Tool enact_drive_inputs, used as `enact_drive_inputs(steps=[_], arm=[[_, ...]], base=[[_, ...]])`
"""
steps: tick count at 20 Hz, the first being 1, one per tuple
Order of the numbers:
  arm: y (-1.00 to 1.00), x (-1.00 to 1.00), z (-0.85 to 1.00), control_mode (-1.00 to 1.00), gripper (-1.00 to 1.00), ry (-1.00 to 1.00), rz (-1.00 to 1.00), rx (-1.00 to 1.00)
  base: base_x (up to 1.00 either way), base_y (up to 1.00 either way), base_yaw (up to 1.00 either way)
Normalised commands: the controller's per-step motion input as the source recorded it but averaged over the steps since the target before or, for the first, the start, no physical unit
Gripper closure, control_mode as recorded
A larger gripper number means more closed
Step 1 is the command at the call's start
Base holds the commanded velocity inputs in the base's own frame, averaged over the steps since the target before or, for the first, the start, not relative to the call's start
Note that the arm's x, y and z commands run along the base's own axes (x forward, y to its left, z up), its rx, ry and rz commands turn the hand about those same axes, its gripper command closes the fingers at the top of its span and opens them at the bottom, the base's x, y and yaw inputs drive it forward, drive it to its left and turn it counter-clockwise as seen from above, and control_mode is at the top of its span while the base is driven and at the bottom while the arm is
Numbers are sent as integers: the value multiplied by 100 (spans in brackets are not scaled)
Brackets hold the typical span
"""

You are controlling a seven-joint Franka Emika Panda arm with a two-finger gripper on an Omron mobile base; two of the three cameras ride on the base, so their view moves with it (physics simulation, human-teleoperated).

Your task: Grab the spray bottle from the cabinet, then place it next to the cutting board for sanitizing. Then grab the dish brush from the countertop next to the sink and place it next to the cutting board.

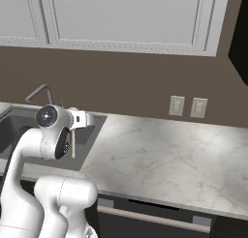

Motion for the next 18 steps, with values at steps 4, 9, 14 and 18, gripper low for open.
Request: enact_drive_inputs(steps=[4, 9, 14, 18], arm=[[0, -34, 99, -100, 100, -18, 7, 13], [0, -48, 100, -100, 100, -9, 0, -5], [1, -46, 93, -100, 100, -8, 0, -2], [-2, -46, 53, -100, 100, -20, 0, 1]], base=[[0, 0, 0], [0, 0, 0], [0, 0, 0], [0, 0, 0]])
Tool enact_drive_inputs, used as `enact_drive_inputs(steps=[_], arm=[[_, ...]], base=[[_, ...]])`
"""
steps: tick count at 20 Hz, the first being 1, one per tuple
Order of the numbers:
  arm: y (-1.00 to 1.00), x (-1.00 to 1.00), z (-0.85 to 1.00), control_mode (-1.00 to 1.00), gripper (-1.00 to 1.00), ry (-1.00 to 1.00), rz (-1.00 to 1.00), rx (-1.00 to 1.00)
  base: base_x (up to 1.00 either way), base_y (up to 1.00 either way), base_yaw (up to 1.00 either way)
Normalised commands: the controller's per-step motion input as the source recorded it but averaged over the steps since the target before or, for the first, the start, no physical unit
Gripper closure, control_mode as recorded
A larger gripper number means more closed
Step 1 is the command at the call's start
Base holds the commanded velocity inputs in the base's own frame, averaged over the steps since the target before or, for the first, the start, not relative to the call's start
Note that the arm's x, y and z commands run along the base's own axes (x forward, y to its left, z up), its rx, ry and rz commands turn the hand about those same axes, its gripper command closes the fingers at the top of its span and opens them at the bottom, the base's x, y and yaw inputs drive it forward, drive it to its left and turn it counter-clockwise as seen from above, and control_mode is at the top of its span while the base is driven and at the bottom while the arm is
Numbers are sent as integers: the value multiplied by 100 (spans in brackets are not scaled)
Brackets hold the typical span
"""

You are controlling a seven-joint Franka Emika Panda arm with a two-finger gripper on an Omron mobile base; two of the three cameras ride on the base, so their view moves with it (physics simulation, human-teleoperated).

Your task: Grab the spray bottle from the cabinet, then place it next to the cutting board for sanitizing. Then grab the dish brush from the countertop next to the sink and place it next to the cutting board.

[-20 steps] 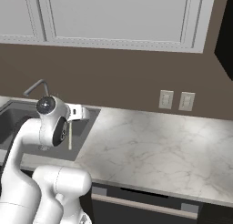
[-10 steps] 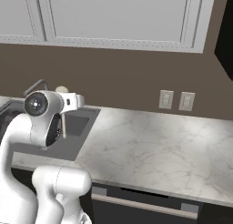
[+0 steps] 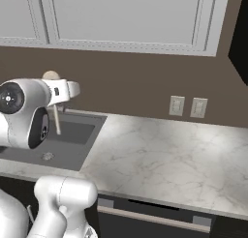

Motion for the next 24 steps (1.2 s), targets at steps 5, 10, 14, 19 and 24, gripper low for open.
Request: enact_drive_inputs(steps=[5, 10, 14, 19, 24], arm=[[-26, -44, 3, -100, 100, -17, 0, 2], [-23, -50, 0, -100, 100, -14, 0, 0], [0, -24, 0, 100, 100, -9, 0, 0], [0, 0, 0, 100, 100, 0, 0, 0], [0, 0, 0, 100, 100, 0, 0, 0]], base=[[0, 0, 0], [0, 0, 0], [-44, 0, 2], [-92, 3, 10], [-46, 38, 51]])
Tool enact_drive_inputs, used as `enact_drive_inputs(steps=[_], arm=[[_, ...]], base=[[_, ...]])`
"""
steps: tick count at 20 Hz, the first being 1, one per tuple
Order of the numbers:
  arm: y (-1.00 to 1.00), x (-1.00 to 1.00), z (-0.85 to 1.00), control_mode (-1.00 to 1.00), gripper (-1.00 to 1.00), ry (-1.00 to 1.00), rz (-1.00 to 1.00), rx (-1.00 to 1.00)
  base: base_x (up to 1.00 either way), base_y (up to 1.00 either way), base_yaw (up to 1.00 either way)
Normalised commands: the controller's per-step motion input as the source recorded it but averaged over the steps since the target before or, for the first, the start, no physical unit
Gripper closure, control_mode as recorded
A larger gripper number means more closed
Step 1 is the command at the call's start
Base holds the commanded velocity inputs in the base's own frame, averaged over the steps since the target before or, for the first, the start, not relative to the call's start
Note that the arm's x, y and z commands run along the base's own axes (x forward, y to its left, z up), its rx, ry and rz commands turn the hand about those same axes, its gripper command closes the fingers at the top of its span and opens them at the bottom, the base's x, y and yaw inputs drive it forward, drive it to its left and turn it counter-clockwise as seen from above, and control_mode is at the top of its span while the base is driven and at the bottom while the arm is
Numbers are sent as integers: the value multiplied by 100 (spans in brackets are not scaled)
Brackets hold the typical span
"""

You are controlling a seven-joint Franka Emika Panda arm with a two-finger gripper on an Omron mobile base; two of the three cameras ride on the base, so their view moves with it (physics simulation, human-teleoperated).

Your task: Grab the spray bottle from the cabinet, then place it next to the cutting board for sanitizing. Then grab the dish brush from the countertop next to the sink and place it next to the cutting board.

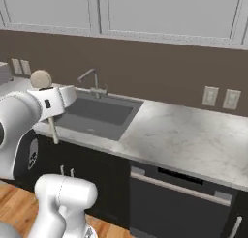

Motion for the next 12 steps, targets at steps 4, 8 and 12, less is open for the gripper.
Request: enact_drive_inputs(steps=[4, 8, 12], arm=[[0, 0, 0, 100, 100, 0, 0, 0], [0, 0, 0, 100, 100, 0, 0, 0], [0, 0, 0, 100, 100, 0, 0, 0]], base=[[-6, 2, 88], [0, 0, 100], [0, 0, 100]])
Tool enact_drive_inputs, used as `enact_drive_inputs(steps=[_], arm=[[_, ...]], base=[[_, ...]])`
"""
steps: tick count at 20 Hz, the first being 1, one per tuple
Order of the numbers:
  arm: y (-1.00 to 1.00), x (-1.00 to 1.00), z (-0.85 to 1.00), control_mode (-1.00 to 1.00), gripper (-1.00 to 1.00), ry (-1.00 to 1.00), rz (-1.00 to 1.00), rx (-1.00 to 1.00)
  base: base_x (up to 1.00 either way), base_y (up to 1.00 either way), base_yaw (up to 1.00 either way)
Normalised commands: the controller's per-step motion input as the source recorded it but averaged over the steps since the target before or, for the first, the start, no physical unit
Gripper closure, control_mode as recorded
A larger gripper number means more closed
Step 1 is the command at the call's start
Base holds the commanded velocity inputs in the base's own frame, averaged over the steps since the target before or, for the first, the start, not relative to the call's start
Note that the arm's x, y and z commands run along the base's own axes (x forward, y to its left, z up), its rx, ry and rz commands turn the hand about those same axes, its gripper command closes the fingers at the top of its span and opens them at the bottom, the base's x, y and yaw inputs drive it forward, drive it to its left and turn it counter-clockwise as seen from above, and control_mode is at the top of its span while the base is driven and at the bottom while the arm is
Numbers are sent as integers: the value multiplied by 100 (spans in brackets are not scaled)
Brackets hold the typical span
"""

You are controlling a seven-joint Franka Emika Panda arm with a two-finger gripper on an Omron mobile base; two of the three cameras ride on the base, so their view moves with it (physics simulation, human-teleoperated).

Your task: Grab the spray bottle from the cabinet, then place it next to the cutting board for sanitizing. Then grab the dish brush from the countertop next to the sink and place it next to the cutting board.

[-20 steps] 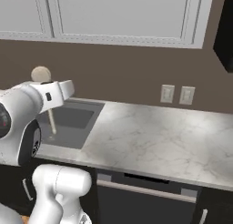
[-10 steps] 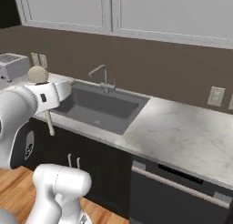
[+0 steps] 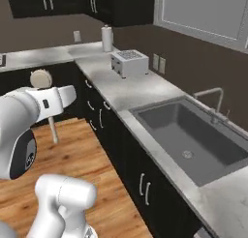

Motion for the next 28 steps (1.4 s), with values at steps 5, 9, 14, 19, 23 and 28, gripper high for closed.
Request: enact_drive_inputs(steps=[5, 9, 14, 19, 23, 28], arm=[[0, 0, 0, 100, 100, 0, 0, 0], [0, 0, 0, 100, 100, 0, 0, 0], [0, 0, 0, 100, 100, 0, 0, 0], [0, 0, 0, 100, 100, 0, 0, 0], [0, 0, 0, 100, 100, 0, 0, 0], [0, 0, 0, 100, 100, 0, 0, 0]], base=[[0, 0, 100], [0, 0, 100], [29, -10, 93], [100, -29, 35], [100, -27, 65], [100, -19, 77]])
